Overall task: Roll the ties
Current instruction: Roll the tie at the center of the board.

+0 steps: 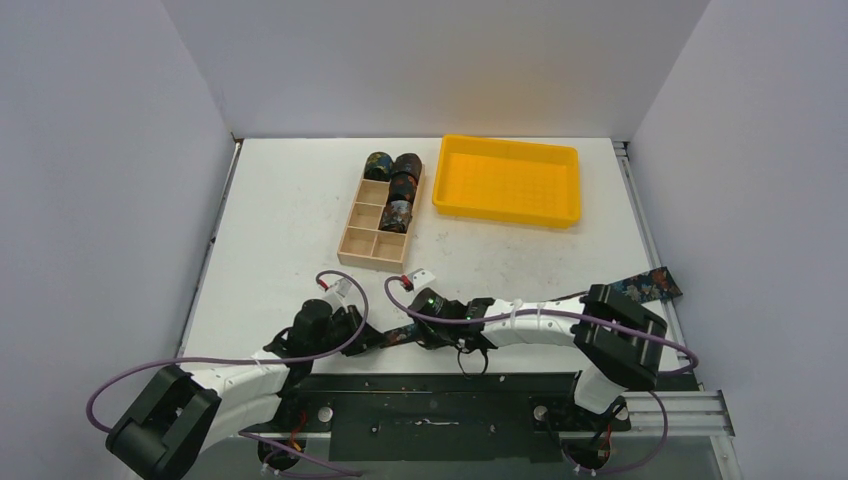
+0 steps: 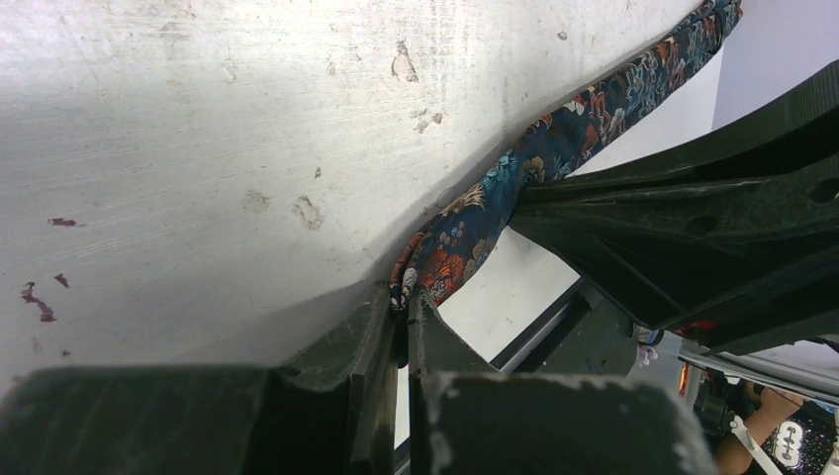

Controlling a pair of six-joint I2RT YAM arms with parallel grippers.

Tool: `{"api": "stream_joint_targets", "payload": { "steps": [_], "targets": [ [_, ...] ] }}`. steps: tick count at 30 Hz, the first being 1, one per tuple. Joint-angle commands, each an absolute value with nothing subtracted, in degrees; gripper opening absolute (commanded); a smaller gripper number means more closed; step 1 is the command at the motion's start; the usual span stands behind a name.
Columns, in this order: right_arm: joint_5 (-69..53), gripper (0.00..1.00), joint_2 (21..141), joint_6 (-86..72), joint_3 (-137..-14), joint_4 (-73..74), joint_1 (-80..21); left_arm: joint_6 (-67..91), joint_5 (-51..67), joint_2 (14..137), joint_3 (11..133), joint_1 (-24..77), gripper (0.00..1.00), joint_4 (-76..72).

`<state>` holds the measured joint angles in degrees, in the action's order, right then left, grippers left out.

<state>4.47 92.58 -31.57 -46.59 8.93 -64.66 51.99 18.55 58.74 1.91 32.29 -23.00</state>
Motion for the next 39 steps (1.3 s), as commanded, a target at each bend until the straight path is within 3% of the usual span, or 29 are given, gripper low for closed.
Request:
{"api": "stream_joint_targets", "payload": {
  "steps": [1, 6, 17, 29, 35, 39],
  "targets": [
    [7.0, 0.12, 89.0, -31.8, -46.3, 10.4, -65.1, 50.1, 15.9, 57.3, 1.6, 32.9, 0.0, -21.8],
    [7.2, 0.12, 84.6, -31.2, -49.1, 5.7, -65.1, 50.1, 15.7, 57.4, 1.6, 33.1, 0.0, -21.8],
    [-3.0, 0.1, 98.3, -31.9, -50.9, 1.0, -65.5, 50.0, 15.0, 57.2, 1.4, 33.4, 0.0, -22.2],
    [2.8, 0.06, 93.3, -31.4, -45.4, 5.0, -66.4, 50.0, 14.2, 57.1, 1.5, 33.4, 0.0, -21.7],
    [8.6, 0.34, 85.4, -28.4, -47.8, 6.7, -65.2, 50.0, 14.4, 56.9, 1.5, 33.4, 0.0, -21.5],
    [10.0, 0.38, 86.9, -27.0, -48.5, 8.9, -64.1, 50.1, 14.4, 56.7, 1.4, 33.4, 0.0, -21.3]
  ]
}}
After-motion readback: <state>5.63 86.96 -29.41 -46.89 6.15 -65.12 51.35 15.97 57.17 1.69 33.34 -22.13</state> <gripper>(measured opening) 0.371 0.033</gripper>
